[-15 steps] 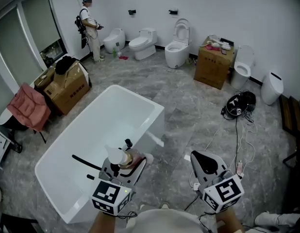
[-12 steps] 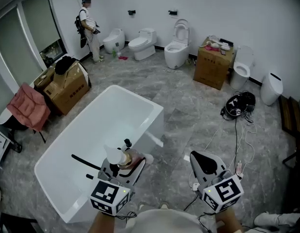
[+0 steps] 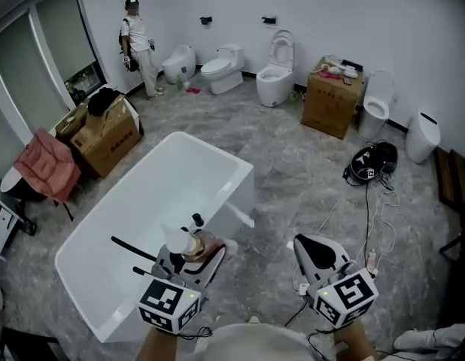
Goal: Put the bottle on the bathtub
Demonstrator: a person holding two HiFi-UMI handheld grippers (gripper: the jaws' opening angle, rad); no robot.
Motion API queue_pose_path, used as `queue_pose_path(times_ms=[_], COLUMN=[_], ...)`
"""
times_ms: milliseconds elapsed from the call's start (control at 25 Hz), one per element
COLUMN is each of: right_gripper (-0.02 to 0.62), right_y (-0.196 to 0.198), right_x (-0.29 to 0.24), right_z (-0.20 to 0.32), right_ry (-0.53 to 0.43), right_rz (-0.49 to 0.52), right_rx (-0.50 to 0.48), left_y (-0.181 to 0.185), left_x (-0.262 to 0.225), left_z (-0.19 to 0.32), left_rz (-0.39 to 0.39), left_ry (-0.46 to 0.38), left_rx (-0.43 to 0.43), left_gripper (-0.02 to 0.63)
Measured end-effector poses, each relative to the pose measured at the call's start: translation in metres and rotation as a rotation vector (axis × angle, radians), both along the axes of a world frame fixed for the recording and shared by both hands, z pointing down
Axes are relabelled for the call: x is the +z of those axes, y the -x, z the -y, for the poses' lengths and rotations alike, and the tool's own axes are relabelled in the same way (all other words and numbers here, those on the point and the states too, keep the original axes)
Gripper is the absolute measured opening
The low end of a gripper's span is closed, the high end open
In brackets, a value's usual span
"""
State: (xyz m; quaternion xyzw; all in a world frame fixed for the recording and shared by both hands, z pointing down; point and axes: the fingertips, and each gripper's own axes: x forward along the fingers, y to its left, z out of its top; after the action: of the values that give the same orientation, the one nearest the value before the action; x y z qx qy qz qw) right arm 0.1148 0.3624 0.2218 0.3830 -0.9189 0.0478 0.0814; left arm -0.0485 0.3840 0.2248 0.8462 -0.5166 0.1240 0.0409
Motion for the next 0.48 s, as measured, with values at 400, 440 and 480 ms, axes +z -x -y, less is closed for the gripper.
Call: queue_pose_path(times_ms=[400,440,480], right_gripper=[0.028,0.028,0.028], right_y=[0.003,0.004,0.004], right_x=[0.014,0.017,0.019], right_z=[-0.002,0.000,0.002], right_ry=[0.042,0.045,0.046], right_rz=[0.000,-0.002,-0.003], right_rx=[-0.011,-0.013,-0.012], left_y=[-0.004,-0.005,-0.006], left_x=[0.008,0.009,0.011], left_z=[0.006,0.008,0.011], left_rz=[-0.006,-0.008,-0.011], left_ry=[0.040,0.042,0.042], left_rx=[0.015,0.021,0.026], left_gripper=[0.236,0.236,0.236])
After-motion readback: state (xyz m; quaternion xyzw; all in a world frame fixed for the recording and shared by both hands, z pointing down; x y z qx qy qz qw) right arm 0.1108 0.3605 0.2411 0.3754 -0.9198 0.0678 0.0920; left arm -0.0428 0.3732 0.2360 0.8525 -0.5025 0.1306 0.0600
